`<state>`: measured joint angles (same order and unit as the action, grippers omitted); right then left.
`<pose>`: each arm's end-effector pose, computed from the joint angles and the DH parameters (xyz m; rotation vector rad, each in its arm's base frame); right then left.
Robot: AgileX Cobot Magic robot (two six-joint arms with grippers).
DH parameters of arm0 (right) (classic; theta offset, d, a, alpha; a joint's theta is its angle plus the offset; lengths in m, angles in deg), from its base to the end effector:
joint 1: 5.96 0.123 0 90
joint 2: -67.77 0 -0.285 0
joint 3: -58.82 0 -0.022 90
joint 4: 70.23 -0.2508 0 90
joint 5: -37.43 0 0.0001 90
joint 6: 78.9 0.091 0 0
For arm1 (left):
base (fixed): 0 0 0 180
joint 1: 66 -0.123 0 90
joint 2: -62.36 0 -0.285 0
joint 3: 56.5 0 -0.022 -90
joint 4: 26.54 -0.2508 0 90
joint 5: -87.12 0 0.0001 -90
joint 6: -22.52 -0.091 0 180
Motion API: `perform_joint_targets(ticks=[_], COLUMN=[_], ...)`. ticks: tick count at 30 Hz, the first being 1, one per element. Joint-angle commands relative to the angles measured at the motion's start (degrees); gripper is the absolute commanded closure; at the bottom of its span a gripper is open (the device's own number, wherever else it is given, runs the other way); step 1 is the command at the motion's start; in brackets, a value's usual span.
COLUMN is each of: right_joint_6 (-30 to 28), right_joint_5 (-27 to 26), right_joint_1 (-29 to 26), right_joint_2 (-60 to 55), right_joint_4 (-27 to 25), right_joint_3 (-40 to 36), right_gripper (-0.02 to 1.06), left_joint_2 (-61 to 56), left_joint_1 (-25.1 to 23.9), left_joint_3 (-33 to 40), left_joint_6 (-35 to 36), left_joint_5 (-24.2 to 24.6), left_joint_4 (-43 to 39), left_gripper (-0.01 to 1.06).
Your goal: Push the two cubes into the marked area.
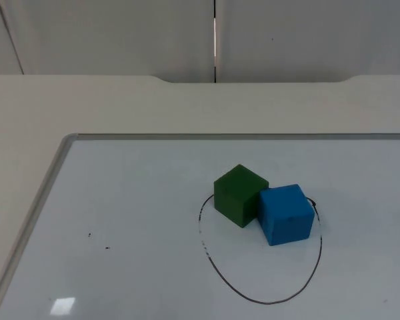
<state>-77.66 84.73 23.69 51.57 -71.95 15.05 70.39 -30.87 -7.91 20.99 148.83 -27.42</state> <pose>0.0158 0.0113 0.3200 -0.4605 1.8350 0.4048 -0.0032 0.0038 0.2759 0.6543 1.9775 -0.3416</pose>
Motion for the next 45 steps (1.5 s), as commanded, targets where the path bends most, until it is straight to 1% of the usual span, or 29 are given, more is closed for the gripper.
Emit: perform_joint_targets(ticks=[1, 2, 5, 6, 11, 12, 14, 15, 18, 21, 28, 37, 38, 39, 40, 41, 43, 44, 45], right_joint_6=[-1.63, -2.33, -2.58, -2.58, -2.72, -2.72, -2.16, -2.16, 1.74, 3.06, 1.32, 0.59, 0.29, 0.29, -0.33, -0.86, -0.86, -0.86, -0.86], right_joint_5=[2.28, 4.92, 10.01, 11.05, 12.47, 13.73, 13.76, 13.76, 14.49, 14.49, 14.49, 14.49, 14.49, 14.49, 14.49, 14.49, 14.49, 14.49, 14.49], right_joint_1=[0.29, 0.29, 0.29, 0.29, 0.29, 0.36, 0.25, 0.25, 0.25, 0.25, 0.25, 0.25, 0.25, 0.25, 0.25, 0.25, 0.25, 0.25, 0.25], right_joint_2=[1.28, 2.11, 4.98, 6.24, 8.41, 8.41, 8.41, 8.41, 8.41, 8.41, 8.41, 8.41, 8.41, 8.41, 8.41, 8.41, 8.41, 8.41, 8.41], right_joint_4=[-0.02, 0.24, 0.12, 0.28, -0.22, 0.1, 1.72, 1.72, 4.36, 5.45, 4.25, 3.69, 3.41, 3.41, 2.95, 2.67, 2.67, 2.67, 2.67], right_joint_3=[-0.28, -0.28, -0.28, -0.28, -0.43, -0.56, -2.68, -2.68, -3.88, -3.88, -3.88, -3.88, -3.88, -3.88, -3.88, -3.88, -3.88, -3.88, -3.88], right_gripper=[1.05, 1.05, 1.05, 1.05, 1.05, 1.05, 1.05, 1.05, 1.05, 1.05, 1.05, 1.05, 1.05, 1.05, 1.04, 1.02, 0.91, 0.91, 0.84], left_joint_2=[-0.24, -0.24, -0.24, -0.24, -0.24, -0.24, -0.24, -0.24, -0.24, -0.24, -0.24, -0.24, -0.24, -0.24, -0.24, -0.24, -0.24, -0.24, -0.24], left_joint_1=[0.28, 0.28, 0.28, 0.28, 0.28, 0.28, 0.28, 0.28, 0.28, 0.28, 0.28, 0.28, 0.28, 0.28, 0.28, 0.28, 0.28, 0.28, 0.28], left_joint_3=[0.25, 0.25, 0.25, 0.25, 0.25, 0.25, 0.25, 0.25, 0.25, 0.25, 0.25, 0.25, 0.25, 0.25, 0.25, 0.25, 0.25, 0.25, 0.25], left_joint_6=[-0.02, -0.13, -0.13, -0.13, -0.13, -0.13, -0.13, -0.13, -0.13, -0.13, -0.13, -0.13, -0.13, -0.13, -0.13, -0.13, -0.13, -0.13, -0.13], left_joint_5=[-0.05, -0.05, -0.05, -0.05, -0.05, -0.05, -0.05, -0.05, -0.05, -0.05, -0.05, -0.05, -0.05, -0.05, -0.05, -0.05, -0.05, -0.05, -0.05], left_joint_4=[-0.05, -0.05, -0.05, -0.05, -0.05, -0.05, -0.15, -0.15, -0.15, -0.15, -0.15, -0.24, -0.24, -0.24, -0.24, -0.24, -0.24, -0.24, -0.24], left_gripper=[1.05, 1.05, 1.05, 1.05, 1.05, 1.05, 1.05, 1.05, 1.05, 1.05, 1.05, 1.05, 1.01, 1.01, 0.97, 0.9, 0.72, 0.72, 0.6])
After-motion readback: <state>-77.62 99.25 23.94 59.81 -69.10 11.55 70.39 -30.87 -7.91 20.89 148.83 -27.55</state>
